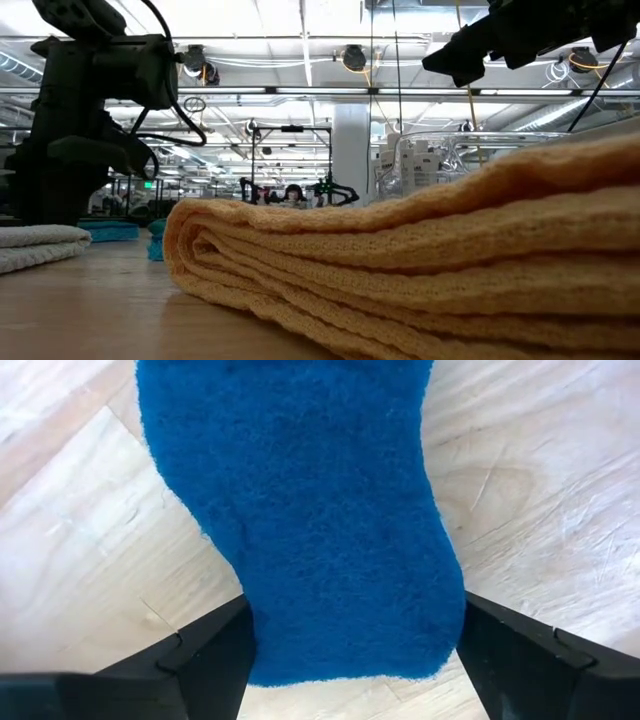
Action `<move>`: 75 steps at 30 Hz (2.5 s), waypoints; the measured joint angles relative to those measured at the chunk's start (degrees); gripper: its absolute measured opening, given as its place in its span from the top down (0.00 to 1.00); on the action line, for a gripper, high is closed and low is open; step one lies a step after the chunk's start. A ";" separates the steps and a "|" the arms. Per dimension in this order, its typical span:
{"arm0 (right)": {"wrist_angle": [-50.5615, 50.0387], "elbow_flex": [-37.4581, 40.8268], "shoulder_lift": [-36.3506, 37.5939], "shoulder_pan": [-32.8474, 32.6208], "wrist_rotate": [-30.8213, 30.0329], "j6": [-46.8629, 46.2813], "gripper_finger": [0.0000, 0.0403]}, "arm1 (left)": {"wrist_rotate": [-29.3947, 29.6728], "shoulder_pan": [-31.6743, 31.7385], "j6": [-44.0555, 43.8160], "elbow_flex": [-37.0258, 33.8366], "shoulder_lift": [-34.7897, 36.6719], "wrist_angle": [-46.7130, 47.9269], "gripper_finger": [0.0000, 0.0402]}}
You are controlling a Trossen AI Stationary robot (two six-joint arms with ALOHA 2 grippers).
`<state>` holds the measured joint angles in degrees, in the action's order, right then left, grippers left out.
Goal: Pick & Place Kitchen Items
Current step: Put the blue sponge into the gray bin
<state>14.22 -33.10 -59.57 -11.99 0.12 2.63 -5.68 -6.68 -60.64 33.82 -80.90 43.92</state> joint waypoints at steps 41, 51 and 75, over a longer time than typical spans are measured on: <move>0.07 0.00 0.00 0.00 -0.04 0.02 0.44 | 3.57 -0.20 0.52 0.00 -0.03 -0.83 0.38; -1.09 0.00 5.15 0.53 -7.03 3.95 0.44 | 3.70 -0.28 0.57 0.00 -0.03 -0.89 0.38; -0.06 0.00 8.72 9.62 -7.32 -4.93 0.44 | 10.81 -0.19 7.73 -0.11 -0.03 -4.67 0.38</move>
<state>14.16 -33.10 -50.85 -2.37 -7.20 -2.29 5.13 -6.86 -52.92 33.71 -80.93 39.25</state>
